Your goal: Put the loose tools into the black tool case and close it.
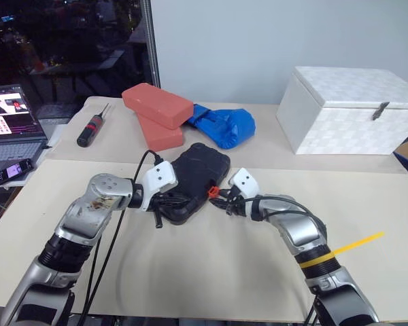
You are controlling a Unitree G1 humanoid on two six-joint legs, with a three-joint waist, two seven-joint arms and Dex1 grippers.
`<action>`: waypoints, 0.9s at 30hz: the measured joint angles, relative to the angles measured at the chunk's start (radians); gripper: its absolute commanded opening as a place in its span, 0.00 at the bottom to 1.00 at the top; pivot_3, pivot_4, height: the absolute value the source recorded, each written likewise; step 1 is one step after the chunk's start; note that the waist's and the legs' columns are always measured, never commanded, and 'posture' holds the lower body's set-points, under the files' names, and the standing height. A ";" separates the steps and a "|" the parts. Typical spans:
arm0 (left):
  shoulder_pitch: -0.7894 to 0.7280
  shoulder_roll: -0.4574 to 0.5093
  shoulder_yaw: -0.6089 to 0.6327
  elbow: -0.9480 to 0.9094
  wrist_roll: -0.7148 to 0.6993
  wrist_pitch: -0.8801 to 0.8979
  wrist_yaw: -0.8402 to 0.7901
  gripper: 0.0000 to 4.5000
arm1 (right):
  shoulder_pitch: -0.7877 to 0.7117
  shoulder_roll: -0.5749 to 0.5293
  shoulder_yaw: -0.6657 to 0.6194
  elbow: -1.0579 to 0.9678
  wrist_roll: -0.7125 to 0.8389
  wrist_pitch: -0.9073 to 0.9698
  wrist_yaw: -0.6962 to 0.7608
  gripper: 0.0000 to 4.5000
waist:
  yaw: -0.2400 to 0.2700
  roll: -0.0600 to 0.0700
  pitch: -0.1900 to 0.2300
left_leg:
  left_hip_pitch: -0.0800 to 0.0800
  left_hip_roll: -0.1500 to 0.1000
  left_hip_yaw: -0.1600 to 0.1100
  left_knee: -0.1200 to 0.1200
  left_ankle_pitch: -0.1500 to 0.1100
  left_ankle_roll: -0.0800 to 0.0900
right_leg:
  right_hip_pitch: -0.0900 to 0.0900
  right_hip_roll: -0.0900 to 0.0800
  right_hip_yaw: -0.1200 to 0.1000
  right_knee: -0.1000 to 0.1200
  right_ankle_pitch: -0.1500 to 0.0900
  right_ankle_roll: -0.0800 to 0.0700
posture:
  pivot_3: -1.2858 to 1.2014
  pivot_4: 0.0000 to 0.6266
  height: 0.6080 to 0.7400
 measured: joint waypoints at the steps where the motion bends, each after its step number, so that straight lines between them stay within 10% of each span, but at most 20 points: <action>1: 0.000 0.000 0.000 0.000 0.000 0.000 0.000 0.00 | 0.009 0.000 -0.001 -0.015 0.000 0.001 -0.006 0.26 | 0.000 0.000 0.000 | 0.000 0.000 0.000 0.000 0.000 0.000 | 0.000 0.000 0.000 0.000 0.000 0.000 | 0.52 0.24 1.00; 15: -0.003 -0.003 -0.001 0.005 -0.010 -0.001 -0.004 0.00 | 0.052 0.014 -0.016 -0.102 0.002 0.044 -0.050 0.26 | 0.004 0.000 0.000 | -0.001 0.000 0.000 0.000 0.000 0.000 | -0.001 0.000 0.000 0.000 0.000 0.001 | 0.52 0.24 1.00; 22: -0.007 -0.003 -0.002 0.018 -0.007 -0.003 -0.004 0.00 | -0.002 0.004 -0.002 -0.062 -0.016 0.047 -0.036 0.85 | 0.001 0.000 0.000 | 0.002 0.000 0.000 0.000 0.000 0.000 | 0.001 0.000 0.000 0.001 0.000 0.000 | 0.52 0.24 1.00; 27: -0.008 -0.011 -0.004 0.017 -0.007 -0.003 -0.004 0.00 | 0.028 -0.026 0.000 -0.144 0.003 0.090 -0.011 0.85 | 0.005 0.000 0.000 | 0.001 0.000 0.000 0.000 0.000 0.000 | 0.001 0.000 0.000 0.000 0.000 0.000 | 0.52 0.24 1.00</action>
